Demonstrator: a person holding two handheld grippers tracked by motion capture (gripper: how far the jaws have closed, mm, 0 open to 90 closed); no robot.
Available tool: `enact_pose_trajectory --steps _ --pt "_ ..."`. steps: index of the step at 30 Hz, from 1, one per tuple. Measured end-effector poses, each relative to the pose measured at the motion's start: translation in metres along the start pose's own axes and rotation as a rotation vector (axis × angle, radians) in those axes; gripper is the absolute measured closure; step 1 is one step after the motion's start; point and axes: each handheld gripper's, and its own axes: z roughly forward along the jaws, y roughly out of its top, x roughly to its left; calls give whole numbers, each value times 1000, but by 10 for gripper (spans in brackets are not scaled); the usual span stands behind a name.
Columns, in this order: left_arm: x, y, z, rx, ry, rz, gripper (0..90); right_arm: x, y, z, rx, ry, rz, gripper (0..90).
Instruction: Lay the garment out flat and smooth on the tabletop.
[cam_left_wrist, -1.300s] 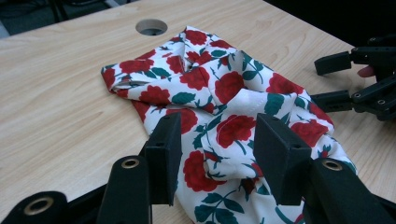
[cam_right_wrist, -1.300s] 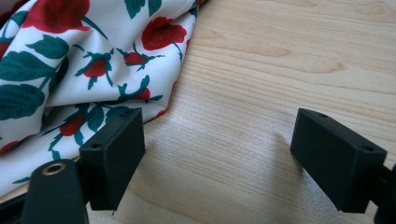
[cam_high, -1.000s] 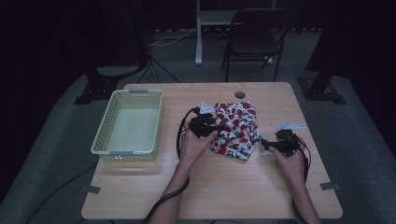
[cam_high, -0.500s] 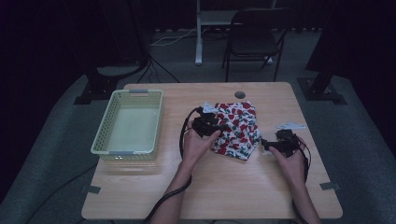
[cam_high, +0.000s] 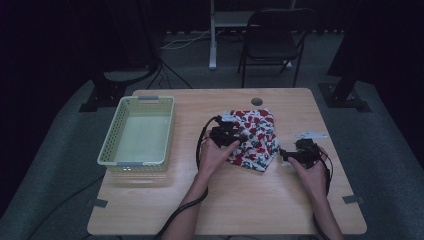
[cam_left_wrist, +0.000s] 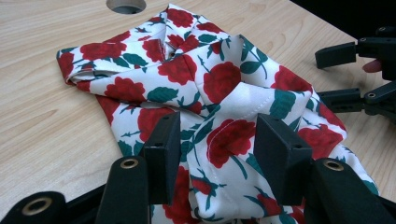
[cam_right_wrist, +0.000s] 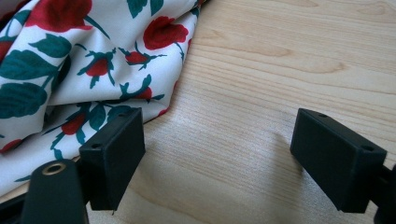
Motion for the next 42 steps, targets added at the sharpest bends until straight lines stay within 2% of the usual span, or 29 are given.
enact_pose_trajectory --steps 13,23,29,32,42 --pt "-2 -2 6 18 -27 -6 546 0 0 0 0 -1 -3 174" --pt "-2 -3 10 46 -54 -24 675 0 0 0 0 -1 -4 174" --pt "-2 -2 8 43 -67 -27 796 0 0 0 0 -1 -4 174" --pt "-2 -3 8 40 -72 -32 889 0 0 0 0 -1 -4 174" --pt "-4 -2 8 50 -55 -24 900 1 0 0 1 -1 -4 174"
